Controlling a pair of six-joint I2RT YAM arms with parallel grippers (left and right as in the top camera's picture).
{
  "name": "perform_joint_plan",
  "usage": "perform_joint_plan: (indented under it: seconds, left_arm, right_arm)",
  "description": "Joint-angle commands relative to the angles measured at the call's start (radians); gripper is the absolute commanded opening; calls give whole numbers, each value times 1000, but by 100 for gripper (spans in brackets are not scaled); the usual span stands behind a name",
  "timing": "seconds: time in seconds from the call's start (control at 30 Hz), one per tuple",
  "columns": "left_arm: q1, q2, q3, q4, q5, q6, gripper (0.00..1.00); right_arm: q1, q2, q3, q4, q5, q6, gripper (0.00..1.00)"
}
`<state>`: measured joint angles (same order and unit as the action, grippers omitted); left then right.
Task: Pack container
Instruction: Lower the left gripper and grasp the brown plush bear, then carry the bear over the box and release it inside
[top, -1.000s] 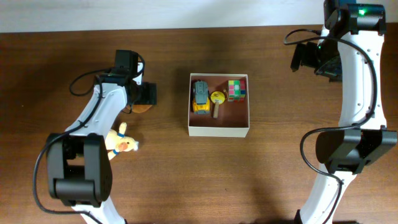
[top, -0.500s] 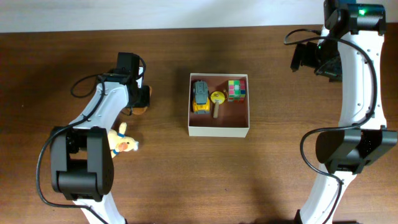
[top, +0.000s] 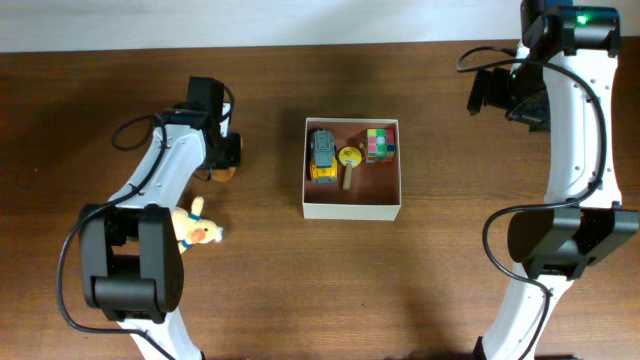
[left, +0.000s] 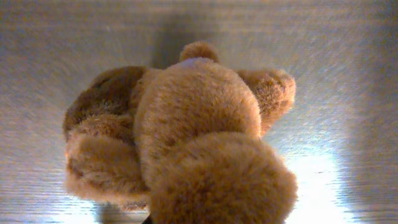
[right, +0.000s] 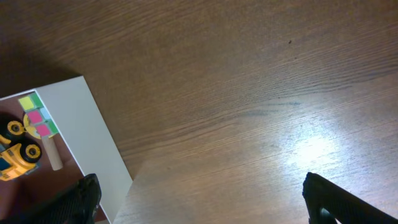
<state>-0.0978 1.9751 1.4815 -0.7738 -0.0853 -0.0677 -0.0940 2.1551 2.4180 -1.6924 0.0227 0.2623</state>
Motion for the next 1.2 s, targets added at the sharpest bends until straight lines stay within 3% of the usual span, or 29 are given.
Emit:
perform_joint_plan:
  seconds: [0.0, 0.33, 0.67, 0.97, 1.17]
  left_arm:
    - [1, 10, 67, -14, 10, 5, 2]
    - [-34, 10, 271, -257, 99, 5, 2]
    - [-180, 10, 484, -465, 356, -9, 2]
    - [-396, 11, 485, -468, 342, -180, 2]
    - [-511, 13, 484, -455, 201, -295, 2]
  right_arm:
    - [-5, -17, 13, -2, 13, 8, 99]
    - [-5, -17, 13, -2, 13, 8, 99]
    - [-5, -17, 13, -2, 13, 8, 98]
    - [-5, -17, 13, -2, 13, 8, 99]
    - [-5, -17, 13, -2, 13, 8, 99]
